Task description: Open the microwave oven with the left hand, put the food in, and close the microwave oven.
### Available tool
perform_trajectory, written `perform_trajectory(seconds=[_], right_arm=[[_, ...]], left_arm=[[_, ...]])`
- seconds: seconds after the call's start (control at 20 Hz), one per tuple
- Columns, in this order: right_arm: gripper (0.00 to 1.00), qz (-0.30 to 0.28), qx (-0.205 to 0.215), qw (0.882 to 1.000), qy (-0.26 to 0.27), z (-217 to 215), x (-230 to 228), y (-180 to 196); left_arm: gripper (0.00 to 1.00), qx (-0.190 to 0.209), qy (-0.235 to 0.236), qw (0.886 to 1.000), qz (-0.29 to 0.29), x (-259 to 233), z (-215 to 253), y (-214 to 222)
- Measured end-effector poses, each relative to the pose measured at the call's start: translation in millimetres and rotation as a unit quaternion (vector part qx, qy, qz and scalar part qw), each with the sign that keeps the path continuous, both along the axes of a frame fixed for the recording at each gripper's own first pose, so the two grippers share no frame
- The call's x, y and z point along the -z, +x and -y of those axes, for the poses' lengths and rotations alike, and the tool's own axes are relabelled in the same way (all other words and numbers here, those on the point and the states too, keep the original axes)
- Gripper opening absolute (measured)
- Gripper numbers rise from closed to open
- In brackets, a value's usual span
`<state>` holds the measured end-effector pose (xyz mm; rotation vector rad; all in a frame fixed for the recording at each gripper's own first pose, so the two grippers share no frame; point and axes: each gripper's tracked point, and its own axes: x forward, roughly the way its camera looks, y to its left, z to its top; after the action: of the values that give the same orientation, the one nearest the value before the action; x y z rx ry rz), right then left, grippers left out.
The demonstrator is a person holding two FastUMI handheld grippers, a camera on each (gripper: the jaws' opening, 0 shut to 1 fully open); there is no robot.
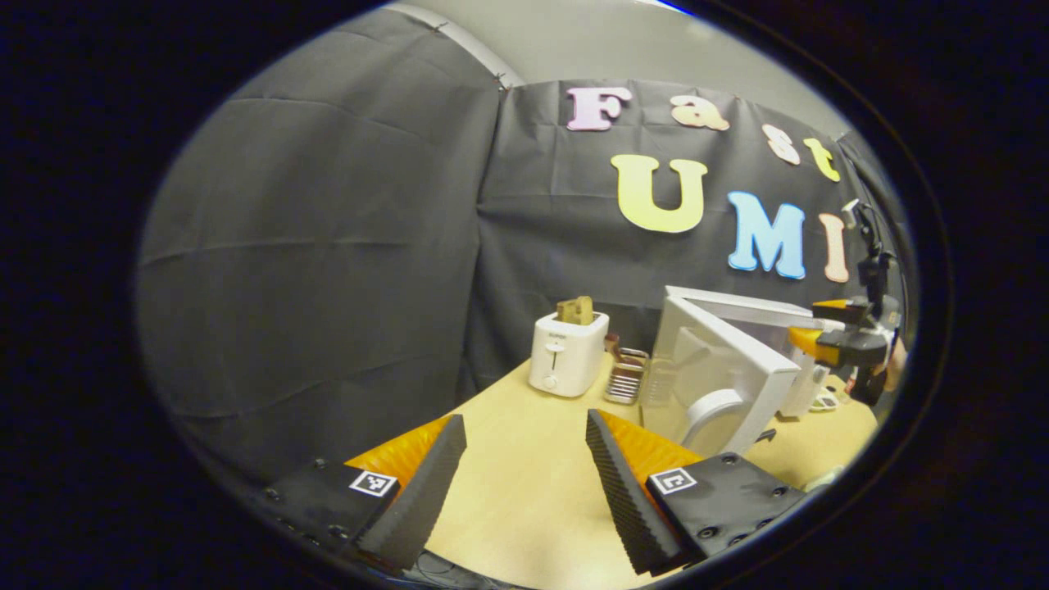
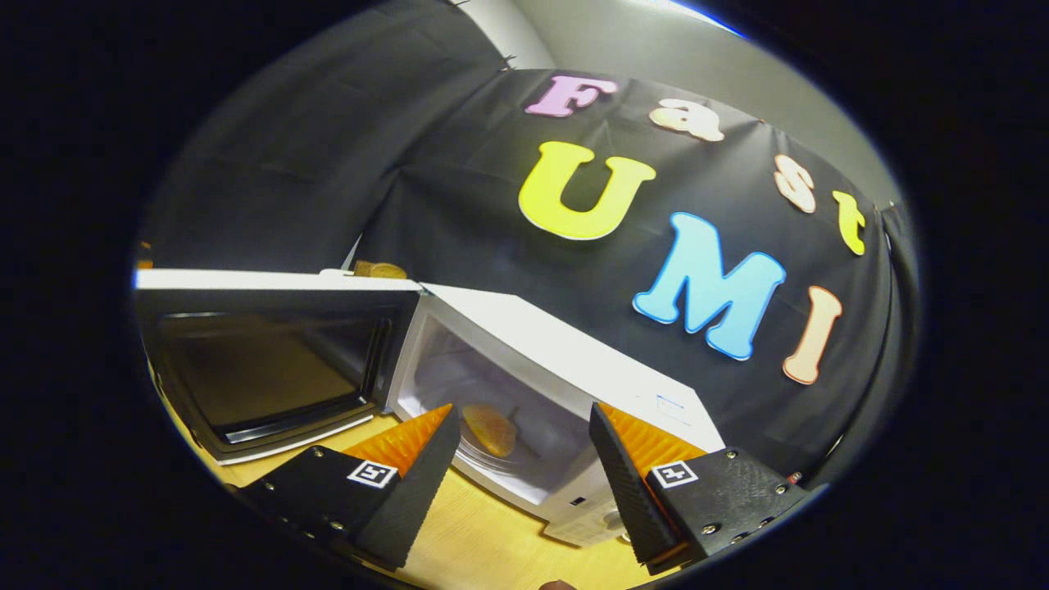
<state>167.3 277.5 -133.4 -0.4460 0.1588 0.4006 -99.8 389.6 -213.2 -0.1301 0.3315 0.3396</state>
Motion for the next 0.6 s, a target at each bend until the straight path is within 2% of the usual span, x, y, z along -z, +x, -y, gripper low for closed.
perform_trajectory(seconds=[0.05, 0.1, 0.15, 0.25, 0.4, 0.55, 0.6], right_arm=[[0.97, 0.002, 0.009, 1.0, 0.006, 10, -8, -6], [0.97, 0.002, 0.017, 1.0, 0.012, 20, -15, -11], [0.97, 0.003, 0.025, 1.0, 0.018, 29, -20, -15], [0.97, 0.007, 0.044, 0.999, 0.027, 48, -33, -23], [0.97, 0.001, 0.065, 0.997, 0.044, 72, -42, -33], [0.97, -0.003, 0.075, 0.996, 0.052, 95, -47, -37], [0.97, -0.007, 0.076, 0.996, 0.054, 100, -45, -38]], left_arm=[[0.98, 0.011, 0.0, 1.0, 0.003, 4, 4, 6], [0.94, 0.023, -0.002, 1.0, -0.001, 10, 10, 13], [0.97, 0.033, -0.004, 0.999, -0.008, 20, 16, 19], [0.94, 0.048, -0.014, 0.998, -0.024, 35, 26, 28], [0.51, 0.067, -0.026, 0.997, -0.035, 44, 44, 41], [0.08, 0.069, -0.009, 0.996, -0.048, 43, 56, 54], [0.08, 0.07, -0.011, 0.996, -0.049, 46, 63, 64]])
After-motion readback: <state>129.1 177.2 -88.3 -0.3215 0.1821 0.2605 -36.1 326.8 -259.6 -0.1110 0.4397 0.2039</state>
